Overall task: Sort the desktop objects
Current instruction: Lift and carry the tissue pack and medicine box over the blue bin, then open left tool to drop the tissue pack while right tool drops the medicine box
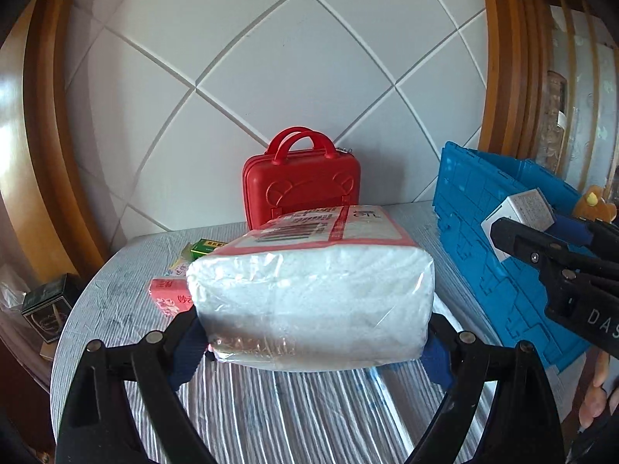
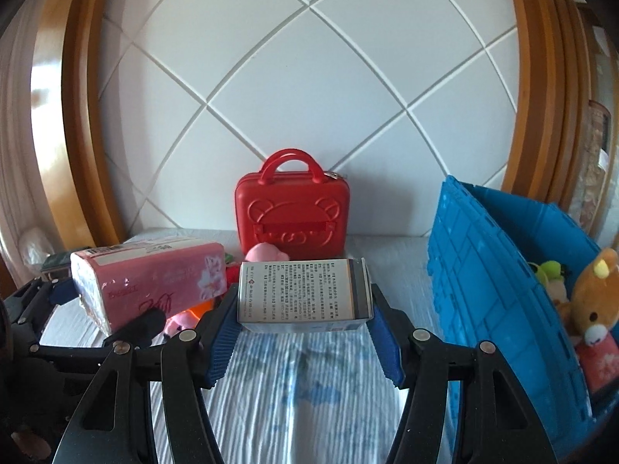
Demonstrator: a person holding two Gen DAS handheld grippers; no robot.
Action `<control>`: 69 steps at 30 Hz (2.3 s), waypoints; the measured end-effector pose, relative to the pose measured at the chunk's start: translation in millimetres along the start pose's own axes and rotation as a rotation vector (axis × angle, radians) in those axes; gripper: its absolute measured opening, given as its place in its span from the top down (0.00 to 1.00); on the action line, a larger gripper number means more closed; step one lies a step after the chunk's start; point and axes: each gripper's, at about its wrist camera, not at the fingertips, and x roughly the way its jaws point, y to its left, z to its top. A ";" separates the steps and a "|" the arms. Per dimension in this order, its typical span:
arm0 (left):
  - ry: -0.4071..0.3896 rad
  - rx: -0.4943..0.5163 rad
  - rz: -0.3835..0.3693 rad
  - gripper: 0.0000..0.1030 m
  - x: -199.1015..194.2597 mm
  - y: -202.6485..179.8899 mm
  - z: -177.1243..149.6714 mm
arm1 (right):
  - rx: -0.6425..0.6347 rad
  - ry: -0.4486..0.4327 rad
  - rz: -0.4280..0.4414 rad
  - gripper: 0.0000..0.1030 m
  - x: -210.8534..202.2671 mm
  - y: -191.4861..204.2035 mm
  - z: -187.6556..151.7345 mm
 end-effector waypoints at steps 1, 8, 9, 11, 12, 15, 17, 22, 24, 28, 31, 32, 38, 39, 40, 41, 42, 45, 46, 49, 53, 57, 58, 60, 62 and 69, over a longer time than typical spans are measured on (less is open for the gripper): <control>0.001 0.001 -0.014 0.11 -3.3 -2.5 -3.0 | 0.002 0.001 -0.016 0.41 -6.0 -1.0 -2.2; -0.018 0.027 -0.087 0.11 -24.3 -40.0 -5.4 | 0.021 -0.011 -0.104 0.41 -48.7 -27.6 -11.3; -0.026 0.036 -0.094 0.11 -27.9 -48.5 -3.8 | 0.028 -0.018 -0.114 0.41 -55.2 -34.0 -11.6; -0.045 0.051 -0.109 0.11 -34.5 -66.6 0.0 | 0.043 -0.035 -0.131 0.41 -67.6 -51.5 -12.6; -0.055 0.058 -0.115 0.11 -37.9 -77.4 2.5 | 0.050 -0.042 -0.139 0.40 -72.4 -60.1 -13.0; -0.089 0.075 -0.131 0.11 -46.3 -113.8 9.0 | 0.067 -0.067 -0.156 0.40 -88.2 -92.8 -15.7; -0.108 0.081 -0.142 0.11 -49.8 -141.7 12.2 | 0.078 -0.089 -0.167 0.40 -99.2 -122.0 -18.7; -0.141 0.084 -0.155 0.11 -52.2 -226.5 19.9 | 0.091 -0.112 -0.191 0.40 -120.0 -204.4 -28.7; -0.148 0.090 -0.170 0.11 -50.0 -263.3 23.8 | 0.098 -0.115 -0.198 0.40 -126.5 -243.1 -34.1; -0.142 0.102 -0.193 0.11 -41.4 -335.8 27.0 | 0.106 -0.090 -0.208 0.40 -130.7 -309.5 -46.6; -0.107 0.134 -0.209 0.11 -27.7 -384.6 24.6 | 0.120 -0.061 -0.212 0.40 -129.7 -351.5 -58.1; -0.089 0.143 -0.208 0.11 -22.6 -399.2 23.3 | 0.129 -0.053 -0.211 0.40 -129.7 -364.1 -62.6; 0.043 0.214 -0.135 0.11 8.7 -448.7 9.3 | 0.172 -0.009 -0.176 0.40 -123.5 -406.1 -85.4; 0.067 0.213 -0.123 0.11 12.4 -450.4 6.3 | 0.175 -0.002 -0.162 0.40 -121.9 -407.9 -88.6; 0.092 0.212 -0.115 0.11 15.7 -450.6 3.8 | 0.172 0.008 -0.147 0.40 -119.4 -408.7 -91.2; 0.117 0.209 -0.105 0.11 18.9 -451.4 1.7 | 0.164 0.019 -0.131 0.40 -115.8 -408.4 -93.3; 0.138 0.203 -0.097 0.11 21.9 -452.0 0.5 | 0.156 0.029 -0.119 0.40 -112.0 -407.8 -93.7; 0.164 0.200 -0.081 0.11 24.3 -456.7 -0.5 | 0.147 0.050 -0.084 0.40 -100.9 -408.0 -96.2; 0.170 0.199 -0.076 0.11 24.1 -458.0 -0.4 | 0.150 0.056 -0.072 0.40 -98.0 -408.2 -97.6; 0.191 0.210 -0.054 0.10 27.7 -461.3 -0.7 | 0.158 0.080 -0.051 0.40 -88.6 -409.4 -100.9; 0.208 0.216 -0.066 0.09 28.4 -465.0 -6.2 | 0.156 0.101 -0.038 0.40 -81.8 -410.9 -104.2; 0.202 0.208 -0.063 0.09 25.9 -463.7 -6.4 | 0.153 0.113 -0.031 0.40 -78.5 -410.6 -104.9; 0.200 0.207 -0.063 0.09 25.0 -463.3 -6.5 | 0.150 0.114 -0.028 0.40 -78.6 -410.0 -104.5; 0.200 0.203 -0.064 0.09 23.4 -462.8 -6.6 | 0.144 0.120 -0.018 0.40 -78.2 -408.8 -103.3; 0.200 0.204 -0.064 0.09 22.7 -462.4 -6.5 | 0.135 0.129 -0.002 0.40 -76.5 -407.3 -102.0; 0.192 0.208 -0.059 0.09 19.3 -462.7 -6.6 | 0.131 0.157 0.012 0.38 -74.1 -403.1 -99.9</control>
